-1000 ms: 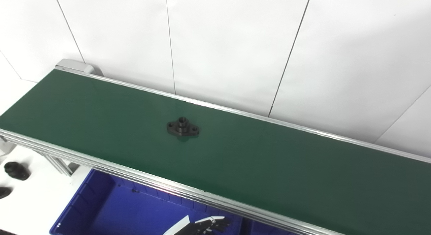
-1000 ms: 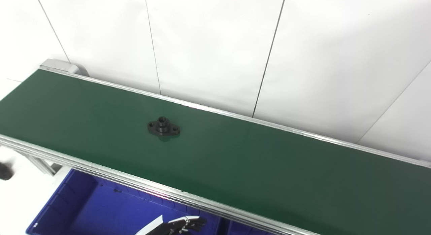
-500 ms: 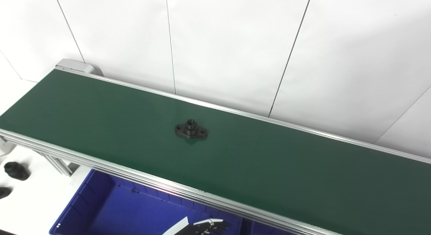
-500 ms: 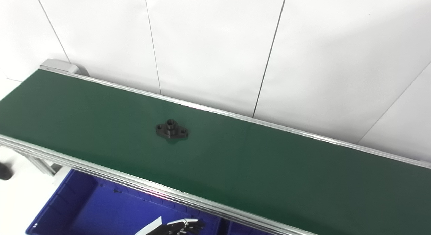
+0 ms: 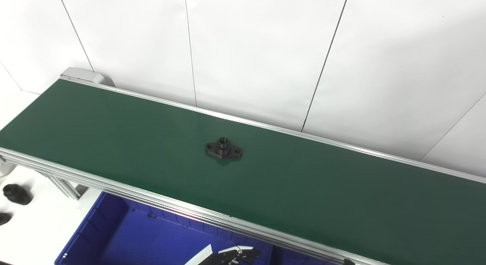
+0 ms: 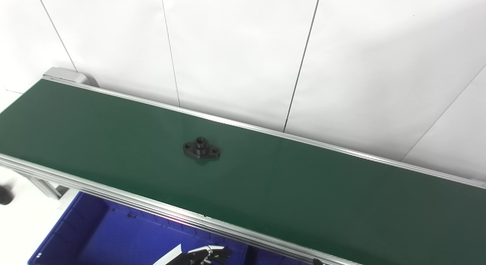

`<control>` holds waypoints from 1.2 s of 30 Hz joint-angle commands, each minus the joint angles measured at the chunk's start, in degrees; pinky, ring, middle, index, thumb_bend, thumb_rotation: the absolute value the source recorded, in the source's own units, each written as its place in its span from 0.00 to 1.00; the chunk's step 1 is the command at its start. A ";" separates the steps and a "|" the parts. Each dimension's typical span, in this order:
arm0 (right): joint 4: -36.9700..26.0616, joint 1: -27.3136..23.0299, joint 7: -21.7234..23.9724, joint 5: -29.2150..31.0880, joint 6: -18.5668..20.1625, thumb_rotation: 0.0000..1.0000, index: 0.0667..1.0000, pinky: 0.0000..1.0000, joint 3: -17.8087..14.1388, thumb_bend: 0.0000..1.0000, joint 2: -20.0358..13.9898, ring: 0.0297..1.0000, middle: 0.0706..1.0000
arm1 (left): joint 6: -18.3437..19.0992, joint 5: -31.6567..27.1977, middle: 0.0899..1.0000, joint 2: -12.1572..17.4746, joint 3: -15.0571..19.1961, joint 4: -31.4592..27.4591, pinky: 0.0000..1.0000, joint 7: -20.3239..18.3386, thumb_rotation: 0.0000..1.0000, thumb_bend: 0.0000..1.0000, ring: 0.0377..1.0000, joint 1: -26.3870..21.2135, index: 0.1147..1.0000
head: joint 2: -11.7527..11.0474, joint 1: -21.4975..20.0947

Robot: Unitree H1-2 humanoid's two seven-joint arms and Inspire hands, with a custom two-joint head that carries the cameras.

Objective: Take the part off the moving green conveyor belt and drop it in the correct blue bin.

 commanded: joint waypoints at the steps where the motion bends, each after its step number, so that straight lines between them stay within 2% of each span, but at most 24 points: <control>1: -3.73 0.44 -3.27 -0.37 -3.18 0.47 0.86 0.77 0.62 1.00 -1.67 0.82 0.84 | -2.08 -0.55 0.84 0.87 -0.35 -2.35 0.72 1.08 0.32 1.00 0.80 0.20 0.82 | 0.50 -0.59; 4: -7.93 0.42 -3.33 1.43 -3.18 0.44 0.85 0.80 1.00 1.00 -2.48 0.83 0.84 | -2.08 -1.03 0.84 0.65 -0.35 -2.10 0.73 1.33 0.33 1.00 0.81 0.06 0.82 | 1.10 -1.39; 10: -11.81 -1.05 -5.46 1.72 -3.17 0.41 0.84 0.75 1.62 0.99 -3.24 0.80 0.81 | -2.08 -1.66 0.85 0.57 -0.54 -1.47 0.75 1.47 0.34 1.00 0.83 -0.61 0.83 | 2.09 -3.16; 16: -14.12 -2.69 -4.20 0.05 -3.12 0.42 0.81 0.77 -0.38 0.99 -1.35 0.80 0.79 | -2.08 -2.28 0.85 1.05 -0.40 -1.39 0.75 1.04 0.34 1.00 0.83 -0.88 0.83 | 3.40 -5.05; 19: -14.56 -3.14 -2.88 -0.32 -2.86 0.43 0.81 0.74 -1.36 0.99 0.29 0.79 0.79 | -2.08 -2.78 0.86 1.32 -0.14 -1.59 0.75 0.79 0.32 1.00 0.83 -0.94 0.83 | 3.76 -6.75; 23: -16.63 -4.14 0.46 -1.23 0.41 0.45 0.82 0.75 -2.72 0.96 2.55 0.80 0.81 | -2.08 -3.73 0.86 1.65 0.57 -1.62 0.76 0.20 0.33 1.00 0.83 -0.89 0.84 | 4.56 -12.01; 27: -16.39 -7.52 3.77 0.34 1.52 0.44 0.81 0.77 -3.19 0.95 3.90 0.79 0.80 | -2.08 -4.36 0.86 2.28 1.04 -1.77 0.77 -0.37 0.33 1.00 0.83 -1.14 0.85 | 6.14 -15.24; 32: -16.68 -12.59 7.23 -1.93 5.35 0.46 0.82 0.75 -3.56 0.95 6.67 0.77 0.79 | -2.07 -4.34 0.86 3.38 1.60 -2.40 0.77 -0.87 0.35 1.00 0.84 -1.37 0.86 | 8.24 -17.51; 36: -16.40 -17.73 9.81 -1.82 8.84 0.43 0.81 0.73 -3.80 0.94 8.97 0.76 0.77 | -2.08 -5.71 0.88 3.71 2.16 -2.64 0.80 -2.39 0.33 1.00 0.86 -1.89 0.87 | 9.93 -19.16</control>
